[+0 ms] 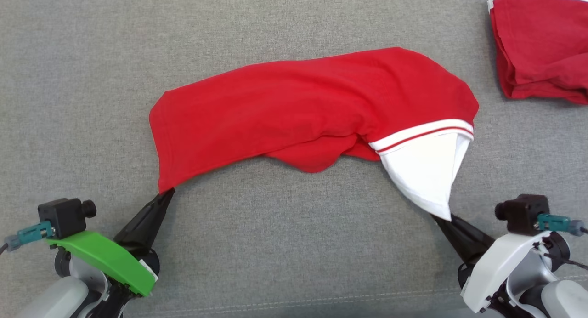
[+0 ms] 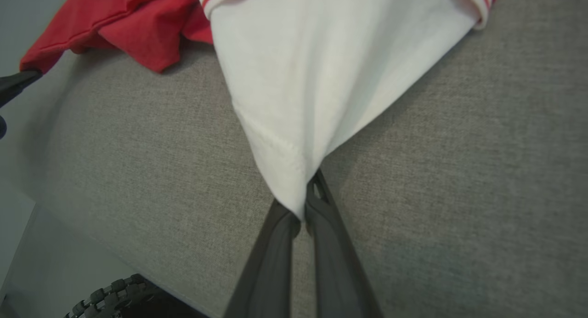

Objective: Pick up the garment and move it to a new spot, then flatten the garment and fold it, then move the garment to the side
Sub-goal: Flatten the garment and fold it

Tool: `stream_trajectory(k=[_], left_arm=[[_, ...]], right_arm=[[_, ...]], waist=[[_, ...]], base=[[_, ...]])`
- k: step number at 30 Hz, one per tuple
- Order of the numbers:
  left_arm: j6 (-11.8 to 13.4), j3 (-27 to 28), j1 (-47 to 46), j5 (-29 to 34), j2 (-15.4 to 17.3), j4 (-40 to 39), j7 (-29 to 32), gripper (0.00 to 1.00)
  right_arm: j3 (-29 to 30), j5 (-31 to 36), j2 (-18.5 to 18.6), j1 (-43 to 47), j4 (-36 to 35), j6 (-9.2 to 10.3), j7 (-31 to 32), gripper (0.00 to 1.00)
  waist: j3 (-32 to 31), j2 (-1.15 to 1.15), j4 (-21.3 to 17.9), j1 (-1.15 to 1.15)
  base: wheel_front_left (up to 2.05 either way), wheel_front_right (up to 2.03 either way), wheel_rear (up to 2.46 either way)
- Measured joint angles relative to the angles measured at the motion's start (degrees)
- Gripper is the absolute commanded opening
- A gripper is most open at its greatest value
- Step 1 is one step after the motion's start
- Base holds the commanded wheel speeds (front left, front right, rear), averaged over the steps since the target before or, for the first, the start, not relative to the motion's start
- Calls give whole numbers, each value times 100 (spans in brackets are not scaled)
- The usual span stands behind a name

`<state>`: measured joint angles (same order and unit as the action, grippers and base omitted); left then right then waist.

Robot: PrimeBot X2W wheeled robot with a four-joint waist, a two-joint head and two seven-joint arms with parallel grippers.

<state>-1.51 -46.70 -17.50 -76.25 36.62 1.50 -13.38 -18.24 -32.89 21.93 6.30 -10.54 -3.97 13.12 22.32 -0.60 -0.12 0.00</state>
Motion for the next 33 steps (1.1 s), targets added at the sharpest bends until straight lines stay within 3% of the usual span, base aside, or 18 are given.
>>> stream_trajectory(k=[1, 2, 3, 4, 5, 6, 7, 13, 25, 33], left_arm=[[8, 13, 25, 8, -4, 33, -29, 15], [30, 25, 39, 9, -16, 77, -32, 35], [38, 21, 52, 22, -27, 112, -32, 49], [38, 18, 71, 43, -52, 125, -32, 71], [47, 20, 90, 43, -99, 134, -32, 100], [52, 13, 109, 45, -152, 142, -32, 100], [54, 2, 121, 66, -175, 143, -32, 100], [158, 31, 198, 242, -175, 240, -47, 100], [517, 600, 758, 502, -293, 398, -87, 100], [659, 1038, 977, 1071, -398, 335, -88, 100]], right_arm=[[-59, 91, -2, 0, 41, 0, -5, 0], [-88, 147, -18, 1, 82, 0, -37, 0], [-107, 169, -29, 0, 116, 0, -54, 8], [-134, 221, -21, 0, 146, 0, -57, 15], [-144, 279, -25, 0, 168, 1, -90, 38], [-156, 323, -31, -7, 179, 1, -138, 48], [-191, 379, -27, -24, 192, 1, -149, 98], [-222, 710, -32, -117, 255, 66, -353, 100], [-32, 990, -78, 392, 236, 587, -773, 100], [-76, 1021, -219, 505, 164, 666, -989, 100]], waist=[[-15, 0, -2, 0], [-32, 0, -4, 0], [-49, 0, -7, 0], [-64, 0, -12, 0], [-77, 0, -17, 0], [-90, 0, -22, 0], [-102, 0, -32, 0], [-221, 0, -101, 0], [-729, 0, -211, 0], [-1043, 0, -308, 0]], base=[[0, 0, 0], [0, 0, 0], [0, 0, 0], [0, 0, 0], [0, 0, 0], [0, 0, 0], [0, 0, 0], [0, 0, 0], [0, 0, 0], [0, 0, 0]])
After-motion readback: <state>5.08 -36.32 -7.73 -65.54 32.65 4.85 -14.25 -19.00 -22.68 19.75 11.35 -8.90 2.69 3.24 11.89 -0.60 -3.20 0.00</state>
